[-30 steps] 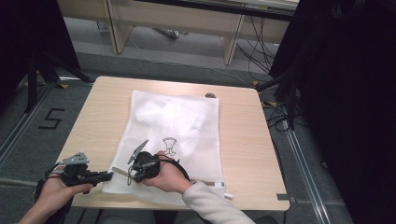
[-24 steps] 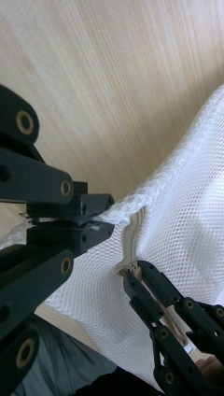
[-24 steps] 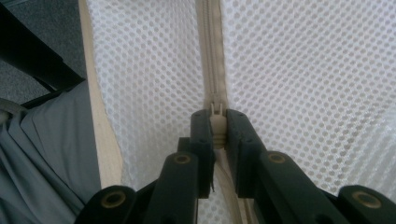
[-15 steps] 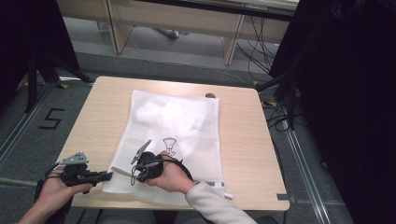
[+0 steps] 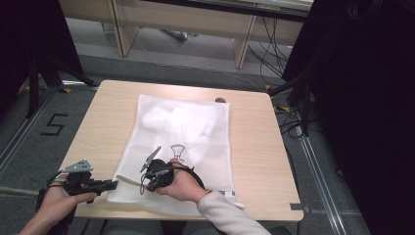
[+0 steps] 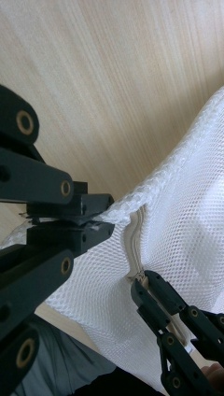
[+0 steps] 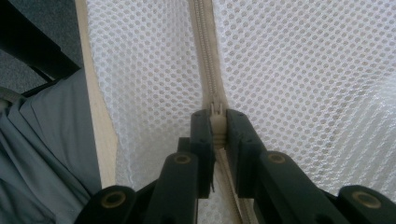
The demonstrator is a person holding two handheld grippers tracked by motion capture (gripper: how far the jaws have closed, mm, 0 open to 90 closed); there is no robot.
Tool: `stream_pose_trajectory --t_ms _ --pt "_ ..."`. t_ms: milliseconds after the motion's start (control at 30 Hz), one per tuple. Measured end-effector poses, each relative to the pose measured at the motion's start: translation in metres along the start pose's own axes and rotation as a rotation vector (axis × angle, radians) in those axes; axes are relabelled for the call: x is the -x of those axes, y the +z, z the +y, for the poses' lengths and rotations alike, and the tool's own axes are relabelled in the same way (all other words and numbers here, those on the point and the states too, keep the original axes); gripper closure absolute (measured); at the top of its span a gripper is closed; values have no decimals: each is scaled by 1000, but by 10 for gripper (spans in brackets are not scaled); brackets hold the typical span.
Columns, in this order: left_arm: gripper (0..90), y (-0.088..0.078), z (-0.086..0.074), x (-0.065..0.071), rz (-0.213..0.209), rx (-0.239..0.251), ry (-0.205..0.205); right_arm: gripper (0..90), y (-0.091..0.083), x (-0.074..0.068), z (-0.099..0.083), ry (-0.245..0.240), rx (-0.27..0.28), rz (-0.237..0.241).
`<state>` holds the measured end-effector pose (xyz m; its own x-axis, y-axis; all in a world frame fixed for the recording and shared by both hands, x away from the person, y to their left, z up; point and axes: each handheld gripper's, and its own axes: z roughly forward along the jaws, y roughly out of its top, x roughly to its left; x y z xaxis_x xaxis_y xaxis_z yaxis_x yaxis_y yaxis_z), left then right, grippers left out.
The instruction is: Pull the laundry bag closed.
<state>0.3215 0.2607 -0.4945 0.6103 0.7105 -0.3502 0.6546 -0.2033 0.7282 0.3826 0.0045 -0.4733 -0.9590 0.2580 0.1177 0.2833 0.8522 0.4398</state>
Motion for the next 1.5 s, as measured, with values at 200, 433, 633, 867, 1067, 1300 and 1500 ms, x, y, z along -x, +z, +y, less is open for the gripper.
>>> stream_pose_trajectory --t_ms 200,433,633,867,1067,1300,1500 --pt "860 0 0 0 -2 2 -3 824 -2 1 -1 4 -6 0" --pt "861 0 0 0 -2 0 3 823 -3 1 -3 -3 -4 -1" --pt "860 -1 0 -1 0 1 -4 823 -4 3 -5 1 -18 -2" --pt "861 -1 0 -1 -2 2 -7 823 -7 4 -9 12 -23 -5" --pt "861 -1 0 -1 -1 2 -6 823 -8 4 -10 -1 -25 -7" --pt "861 0 0 -1 -3 5 -12 823 -11 4 -11 6 -24 -7" --pt "861 -1 0 -1 -1 3 -8 824 -13 4 -11 1 -26 -10"
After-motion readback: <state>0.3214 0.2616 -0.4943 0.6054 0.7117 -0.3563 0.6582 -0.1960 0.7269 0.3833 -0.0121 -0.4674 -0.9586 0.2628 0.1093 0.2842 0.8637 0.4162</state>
